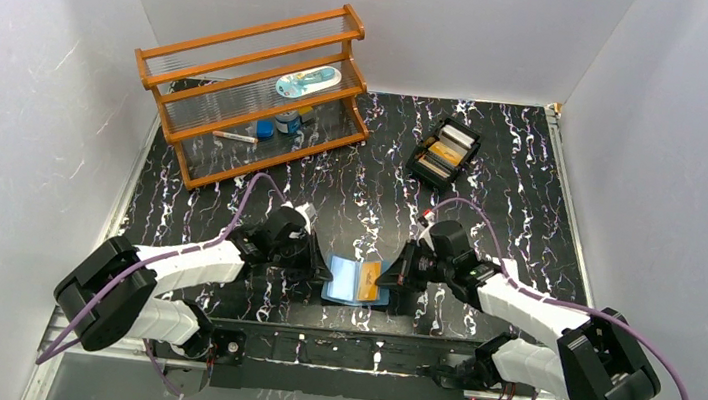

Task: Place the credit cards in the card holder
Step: Insert the credit card into the card holder.

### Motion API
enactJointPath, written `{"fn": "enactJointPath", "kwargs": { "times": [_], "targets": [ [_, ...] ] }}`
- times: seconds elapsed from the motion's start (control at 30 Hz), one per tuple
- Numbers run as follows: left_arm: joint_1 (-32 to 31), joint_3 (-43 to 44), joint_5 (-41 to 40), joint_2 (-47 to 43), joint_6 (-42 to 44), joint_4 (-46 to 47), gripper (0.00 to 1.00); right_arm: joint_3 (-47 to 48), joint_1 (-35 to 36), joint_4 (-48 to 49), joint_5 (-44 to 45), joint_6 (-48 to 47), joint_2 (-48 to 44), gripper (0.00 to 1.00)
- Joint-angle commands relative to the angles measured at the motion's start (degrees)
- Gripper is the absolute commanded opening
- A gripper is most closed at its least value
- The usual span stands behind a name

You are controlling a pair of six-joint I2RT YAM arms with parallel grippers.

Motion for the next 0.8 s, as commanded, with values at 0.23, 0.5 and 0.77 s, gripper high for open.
{"fn": "enactJointPath", "kwargs": {
  "times": [0.23,0.5,0.77],
  "targets": [
    [0.0,-3.1,-1.0,-0.2,0.4,1.2,0.0,-4.0,0.1,14.3,-4.0,3.4,1.2,0.0],
    [0.0,-4.3,-0.8,0.2,-0.2,2.3,0.01,-6.7,0.2,17.3,-4.3,4.0,2.9,0.0],
    [0.0,-5.2,-0.9,0.4,-0.3,2.7,0.01,-7.0,0.2,15.5,-1.7,3.1,2.1,0.0]
  ]
}}
